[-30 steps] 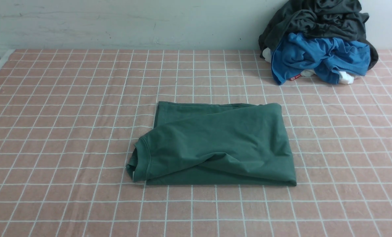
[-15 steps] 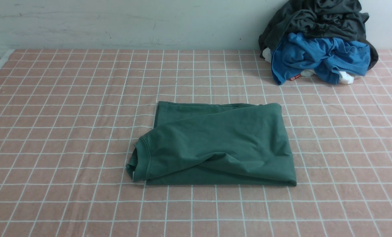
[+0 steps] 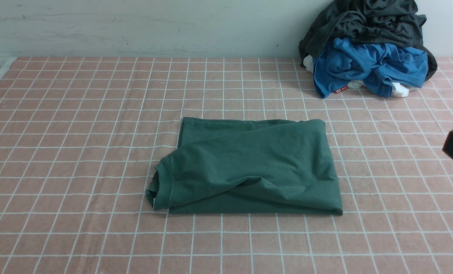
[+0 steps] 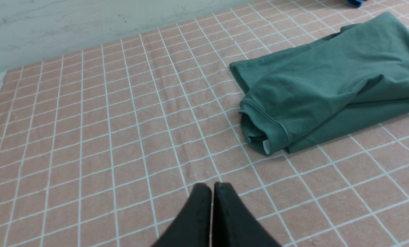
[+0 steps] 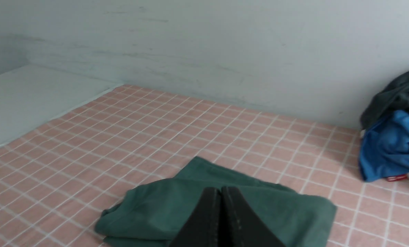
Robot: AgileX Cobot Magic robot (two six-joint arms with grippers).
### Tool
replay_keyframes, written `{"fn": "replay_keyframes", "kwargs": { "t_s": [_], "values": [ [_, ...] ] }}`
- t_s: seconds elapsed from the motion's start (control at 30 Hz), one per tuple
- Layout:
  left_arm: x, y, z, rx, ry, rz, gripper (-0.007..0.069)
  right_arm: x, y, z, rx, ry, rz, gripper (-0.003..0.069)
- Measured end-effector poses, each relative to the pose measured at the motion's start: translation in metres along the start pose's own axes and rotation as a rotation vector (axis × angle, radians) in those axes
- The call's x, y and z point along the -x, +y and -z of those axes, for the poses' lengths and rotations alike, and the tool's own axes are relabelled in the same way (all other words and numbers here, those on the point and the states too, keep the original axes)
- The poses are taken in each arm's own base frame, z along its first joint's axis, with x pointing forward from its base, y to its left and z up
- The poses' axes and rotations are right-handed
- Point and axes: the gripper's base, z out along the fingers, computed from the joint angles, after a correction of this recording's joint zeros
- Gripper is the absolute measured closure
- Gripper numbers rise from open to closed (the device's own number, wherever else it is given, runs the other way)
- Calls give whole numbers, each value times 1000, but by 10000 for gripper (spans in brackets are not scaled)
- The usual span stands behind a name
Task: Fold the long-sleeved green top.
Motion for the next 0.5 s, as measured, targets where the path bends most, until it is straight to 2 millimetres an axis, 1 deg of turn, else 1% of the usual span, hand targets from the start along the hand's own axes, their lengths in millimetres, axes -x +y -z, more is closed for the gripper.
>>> {"fn": "replay_keyframes", "kwargs": {
  "t_s": [0.1, 0.13, 0.27, 0.47, 0.5],
  "values": [
    [0, 0, 0, 0, 0, 0, 631, -18, -6, 7, -73, -49, 24, 673],
    [0, 0, 0, 0, 0, 0, 631, -27, -10, 13, -117, -94, 28, 673],
    [0, 0, 0, 0, 0, 0, 631, -59, -19, 23, -234, -159, -1, 673],
    [0, 0, 0, 0, 0, 0, 631, -115, -30, 38, -429, -121, -99, 673],
    [0, 0, 0, 0, 0, 0, 631, -118, -30, 39, -434, -113, -102, 673]
  ]
}}
